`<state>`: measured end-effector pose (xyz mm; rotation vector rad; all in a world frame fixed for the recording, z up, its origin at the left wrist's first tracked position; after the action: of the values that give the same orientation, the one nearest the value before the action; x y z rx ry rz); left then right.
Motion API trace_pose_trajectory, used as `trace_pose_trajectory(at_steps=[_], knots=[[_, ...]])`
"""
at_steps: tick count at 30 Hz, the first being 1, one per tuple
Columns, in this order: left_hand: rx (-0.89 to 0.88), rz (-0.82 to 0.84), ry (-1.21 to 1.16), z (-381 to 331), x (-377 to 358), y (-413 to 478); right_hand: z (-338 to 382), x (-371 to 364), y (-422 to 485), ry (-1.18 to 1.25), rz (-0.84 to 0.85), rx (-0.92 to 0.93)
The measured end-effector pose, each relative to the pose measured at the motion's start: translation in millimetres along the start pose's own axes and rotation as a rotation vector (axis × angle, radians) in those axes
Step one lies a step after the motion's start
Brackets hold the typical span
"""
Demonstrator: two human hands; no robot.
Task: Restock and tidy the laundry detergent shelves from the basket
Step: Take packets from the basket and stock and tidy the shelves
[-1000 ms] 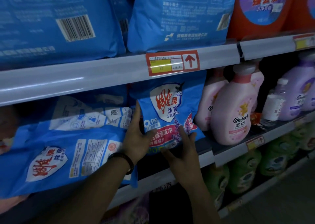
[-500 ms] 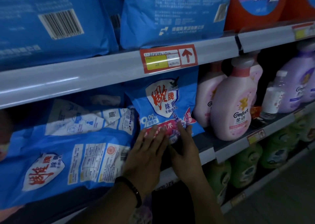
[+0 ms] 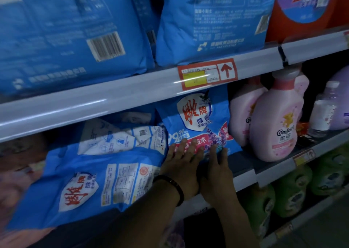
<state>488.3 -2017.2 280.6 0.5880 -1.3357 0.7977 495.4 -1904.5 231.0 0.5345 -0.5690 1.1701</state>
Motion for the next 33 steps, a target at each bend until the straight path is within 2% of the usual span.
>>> trace_pose_trajectory(at_steps=[2, 4, 7, 10, 12, 14, 17, 18, 19, 22, 24, 27, 29, 33], knots=[[-0.038, -0.073, -0.187, 1, 14, -5, 5, 6, -6, 0.113, -0.023, 0.017], [-0.037, -0.263, -0.391, 1, 34, -21, 12, 10, -17, 0.201, -0.079, 0.063], [-0.013, -0.520, -0.390, -6, 59, -69, 29, 7, -35, 0.243, -0.146, 0.132], [0.068, -0.646, -0.451, -10, 59, -127, 55, 0, -60, 0.296, -0.080, 0.221], [0.164, -0.694, -0.601, -4, 47, -163, 70, -9, -81, 0.318, 0.004, 0.265], [0.372, -0.739, -0.811, 11, 23, -198, 82, -25, -103, 0.277, 0.095, 0.302], [0.868, -0.708, -1.167, 30, -6, -240, 87, -46, -122, 0.223, 0.228, 0.253], [0.990, -0.681, -1.349, 31, -12, -247, 86, -49, -123, 0.228, 0.235, 0.233], [1.038, -0.670, -1.519, 32, -14, -251, 84, -50, -121, 0.247, 0.220, 0.212], [1.043, -0.770, -1.833, 40, -12, -251, 79, -53, -109, 0.319, 0.185, 0.127], [1.097, -0.886, -1.951, 49, -17, -249, 82, -59, -107, 0.317, 0.197, 0.119], [1.114, -0.969, -2.083, 58, -26, -240, 85, -65, -109, 0.322, 0.169, 0.094], [1.093, -0.981, -2.102, 60, -31, -230, 84, -65, -107, 0.366, 0.124, 0.104], [1.073, -1.048, -1.957, 63, -40, -220, 81, -68, -104, 0.518, 0.109, 0.109]])
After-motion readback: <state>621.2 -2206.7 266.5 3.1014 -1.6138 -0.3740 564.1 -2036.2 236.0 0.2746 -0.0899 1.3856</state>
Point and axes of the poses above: each hand's wrist, its own y-axis towards the middle knuckle, its own x-axis out of the back of the hand, z = x × y, the point moved 5 cm from there along y, towards the middle knuckle, and after that the axes turned 12 degrees about -x, right-handed, at the moved point
